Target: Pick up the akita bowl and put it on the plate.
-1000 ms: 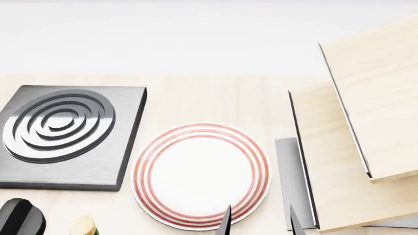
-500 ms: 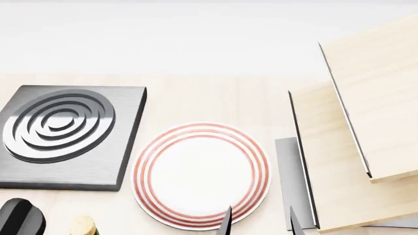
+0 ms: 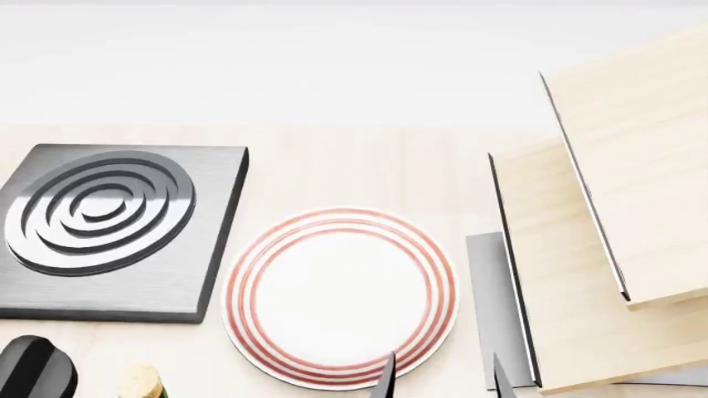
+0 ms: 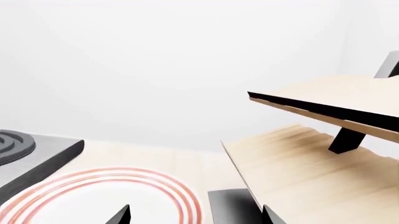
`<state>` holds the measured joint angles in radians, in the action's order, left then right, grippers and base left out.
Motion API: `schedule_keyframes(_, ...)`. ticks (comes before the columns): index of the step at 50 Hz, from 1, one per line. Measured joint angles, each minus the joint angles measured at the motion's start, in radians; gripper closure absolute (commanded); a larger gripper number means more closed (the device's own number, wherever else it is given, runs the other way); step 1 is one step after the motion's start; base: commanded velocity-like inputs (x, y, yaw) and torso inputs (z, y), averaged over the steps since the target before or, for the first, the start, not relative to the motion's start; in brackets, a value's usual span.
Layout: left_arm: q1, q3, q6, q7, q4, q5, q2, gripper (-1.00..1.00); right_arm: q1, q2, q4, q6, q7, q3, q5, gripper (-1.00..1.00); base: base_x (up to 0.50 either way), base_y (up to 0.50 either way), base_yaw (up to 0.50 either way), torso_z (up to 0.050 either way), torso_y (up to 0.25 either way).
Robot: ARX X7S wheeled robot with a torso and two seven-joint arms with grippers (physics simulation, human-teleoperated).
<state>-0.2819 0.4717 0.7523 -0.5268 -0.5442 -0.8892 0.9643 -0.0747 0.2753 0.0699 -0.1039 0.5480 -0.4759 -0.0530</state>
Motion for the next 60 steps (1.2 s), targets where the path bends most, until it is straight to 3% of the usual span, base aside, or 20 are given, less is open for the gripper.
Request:
schedule_keyframes(21, -0.384, -0.217, -0.083, -0.064, 0.176, 0.012, -0.122, 1.0, -0.003, 0.002, -0.024, -0.011, 0.005, -0.003, -0.008, -1.0, 0.0, 0.0, 0.0, 0.0, 0.0)
schedule_keyframes(60, -0.842, -0.434, -0.193, -0.052, 0.579, 0.11, -0.392, 1.0, -0.013, 0.008, -0.038, -0.012, 0.009, -0.011, -0.023, -1.0, 0.0, 0.0, 0.0, 0.0, 0.001)
